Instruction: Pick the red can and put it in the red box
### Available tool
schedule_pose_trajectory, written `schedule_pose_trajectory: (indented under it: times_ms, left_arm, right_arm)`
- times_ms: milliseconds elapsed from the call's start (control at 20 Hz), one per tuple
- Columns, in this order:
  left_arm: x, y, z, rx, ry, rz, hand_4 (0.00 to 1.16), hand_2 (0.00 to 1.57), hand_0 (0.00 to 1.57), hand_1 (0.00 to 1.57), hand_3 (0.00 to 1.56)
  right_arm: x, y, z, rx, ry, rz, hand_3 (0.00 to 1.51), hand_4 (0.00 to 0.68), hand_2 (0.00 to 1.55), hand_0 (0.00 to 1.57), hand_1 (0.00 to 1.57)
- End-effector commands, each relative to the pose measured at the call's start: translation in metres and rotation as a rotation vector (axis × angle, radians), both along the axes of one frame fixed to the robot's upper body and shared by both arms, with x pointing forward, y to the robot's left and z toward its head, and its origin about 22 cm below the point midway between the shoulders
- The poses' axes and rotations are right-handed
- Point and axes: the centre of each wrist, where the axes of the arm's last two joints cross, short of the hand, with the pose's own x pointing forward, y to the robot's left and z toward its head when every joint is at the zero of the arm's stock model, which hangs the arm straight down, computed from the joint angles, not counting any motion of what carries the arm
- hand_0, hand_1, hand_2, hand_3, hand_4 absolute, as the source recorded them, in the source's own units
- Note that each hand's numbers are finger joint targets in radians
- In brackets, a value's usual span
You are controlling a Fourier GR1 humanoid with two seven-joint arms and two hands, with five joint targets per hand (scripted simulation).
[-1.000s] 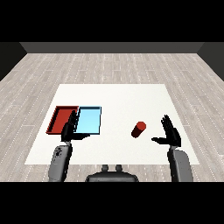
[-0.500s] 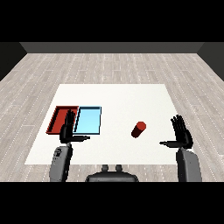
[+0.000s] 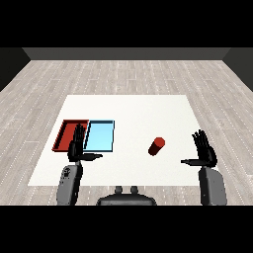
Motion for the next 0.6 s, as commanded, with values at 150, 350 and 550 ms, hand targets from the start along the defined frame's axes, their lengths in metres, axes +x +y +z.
schedule_pose_trajectory:
  times_ms: [150,350,550]
  left_arm:
    - [-0.003,0.003,0.007,-0.024,-0.012,0.009,0.0,0.0,0.0,0.0,0.0]
    - [-0.011,-0.004,0.001,-0.01,-0.02,0.0,0.0,0.0,0.0,0.0,0.0]
    - [-0.006,-0.001,0.007,-0.034,-0.029,-0.009,0.0,0.0,0.0,0.0,0.0]
  right_arm:
    - [0.026,0.032,-0.009,0.051,0.043,0.032,0.0,0.0,0.0,0.0,0.0]
    - [0.017,0.039,-0.013,0.076,0.08,0.035,0.0,0.0,0.0,0.0,0.0]
    - [0.038,0.063,-0.012,0.069,0.082,0.058,0.0,0.0,0.0,0.0,0.0]
